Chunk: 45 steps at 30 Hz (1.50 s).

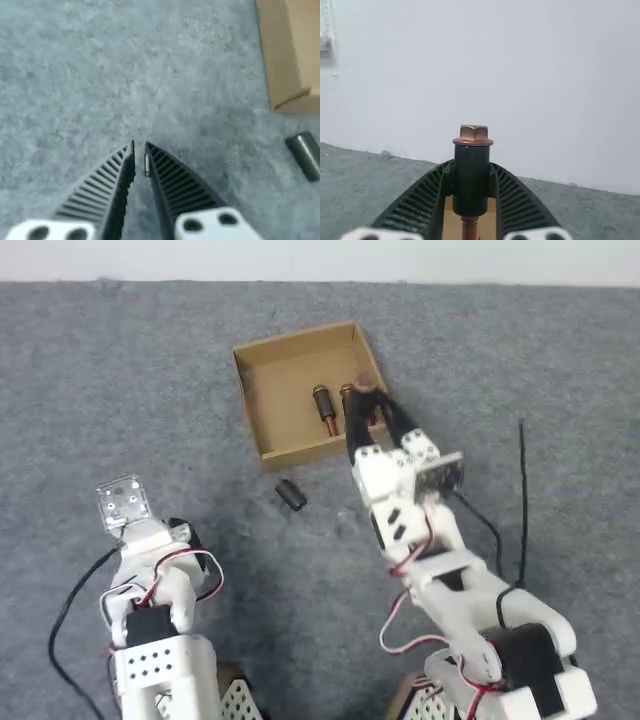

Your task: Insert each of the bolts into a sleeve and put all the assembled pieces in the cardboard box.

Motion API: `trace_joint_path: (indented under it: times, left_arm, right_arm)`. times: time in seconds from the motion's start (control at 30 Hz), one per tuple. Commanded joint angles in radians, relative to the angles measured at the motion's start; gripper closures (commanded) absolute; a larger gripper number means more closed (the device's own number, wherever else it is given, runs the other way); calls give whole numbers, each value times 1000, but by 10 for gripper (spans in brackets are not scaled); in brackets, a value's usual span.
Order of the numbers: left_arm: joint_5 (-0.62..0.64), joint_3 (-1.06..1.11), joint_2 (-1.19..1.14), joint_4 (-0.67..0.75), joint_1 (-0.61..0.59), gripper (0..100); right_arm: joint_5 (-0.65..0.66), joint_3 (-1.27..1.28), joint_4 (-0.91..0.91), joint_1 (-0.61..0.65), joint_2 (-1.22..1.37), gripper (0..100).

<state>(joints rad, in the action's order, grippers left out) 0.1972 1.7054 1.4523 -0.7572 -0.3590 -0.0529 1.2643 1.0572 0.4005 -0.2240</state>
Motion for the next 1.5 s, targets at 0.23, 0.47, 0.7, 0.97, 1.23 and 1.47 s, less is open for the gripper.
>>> trace_joint_path:
  times: [0.23, 0.47, 0.7, 0.97, 1.23, 1.47]
  left_arm:
    - [-29, -15, 15, -3, 8, 963]
    - [-31, -15, 15, -3, 8, 963]
    - [-31, -15, 15, -3, 6, 963]
    - [-32, -15, 15, -3, -28, 961]
    - [-32, -15, 15, -3, -28, 961]
    - [-32, -15, 15, -3, -28, 961]
  right_arm:
    - [-3, -371, -343, -19, -47, 993]
    - [-3, -609, -691, 21, -47, 993]
    - [-3, -821, -1032, 97, -44, 993]
    - [-3, -1174, -1417, 145, 131, 993]
    - [-3, -1628, -1824, 145, 455, 993]
    - [-2, -1893, -2040, 145, 707, 993]
